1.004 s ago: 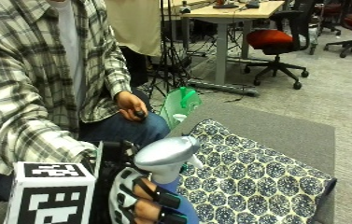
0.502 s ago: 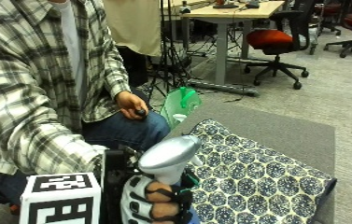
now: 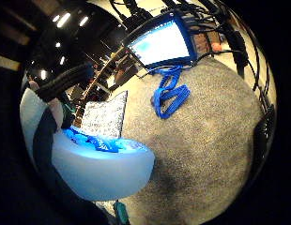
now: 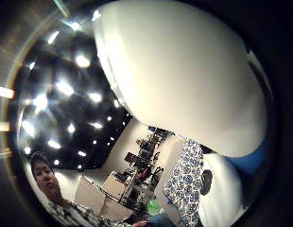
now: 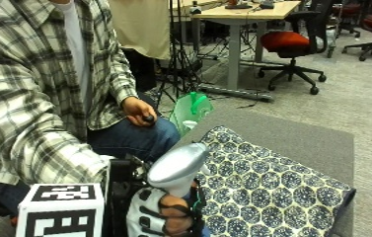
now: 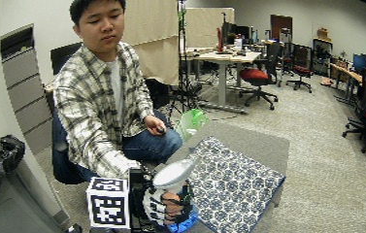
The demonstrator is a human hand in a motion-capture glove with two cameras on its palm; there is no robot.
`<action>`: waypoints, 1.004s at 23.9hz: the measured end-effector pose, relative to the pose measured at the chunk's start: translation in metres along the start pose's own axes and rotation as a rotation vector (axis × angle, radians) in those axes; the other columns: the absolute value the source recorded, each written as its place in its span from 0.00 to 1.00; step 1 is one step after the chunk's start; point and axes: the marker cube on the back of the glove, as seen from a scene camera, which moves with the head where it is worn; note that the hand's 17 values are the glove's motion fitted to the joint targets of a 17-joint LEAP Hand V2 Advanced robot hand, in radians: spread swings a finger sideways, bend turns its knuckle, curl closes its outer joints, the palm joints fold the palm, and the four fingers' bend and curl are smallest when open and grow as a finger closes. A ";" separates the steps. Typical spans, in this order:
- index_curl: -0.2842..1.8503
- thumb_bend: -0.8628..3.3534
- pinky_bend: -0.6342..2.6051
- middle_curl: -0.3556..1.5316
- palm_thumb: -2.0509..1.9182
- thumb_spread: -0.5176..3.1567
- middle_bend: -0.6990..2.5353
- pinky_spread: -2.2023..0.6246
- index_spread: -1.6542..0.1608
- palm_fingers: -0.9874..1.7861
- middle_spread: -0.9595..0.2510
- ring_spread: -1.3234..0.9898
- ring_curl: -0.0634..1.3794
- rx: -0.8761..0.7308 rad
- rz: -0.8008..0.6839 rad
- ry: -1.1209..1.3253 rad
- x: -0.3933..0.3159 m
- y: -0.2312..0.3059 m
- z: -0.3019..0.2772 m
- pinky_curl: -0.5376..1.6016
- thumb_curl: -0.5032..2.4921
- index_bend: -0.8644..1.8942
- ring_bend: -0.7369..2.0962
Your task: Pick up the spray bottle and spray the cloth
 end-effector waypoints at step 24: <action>0.38 0.20 0.33 0.48 0.80 0.18 0.40 0.73 0.76 0.82 0.68 0.48 0.37 -0.165 -0.205 0.153 -0.071 -0.026 0.007 0.41 0.41 0.43 0.48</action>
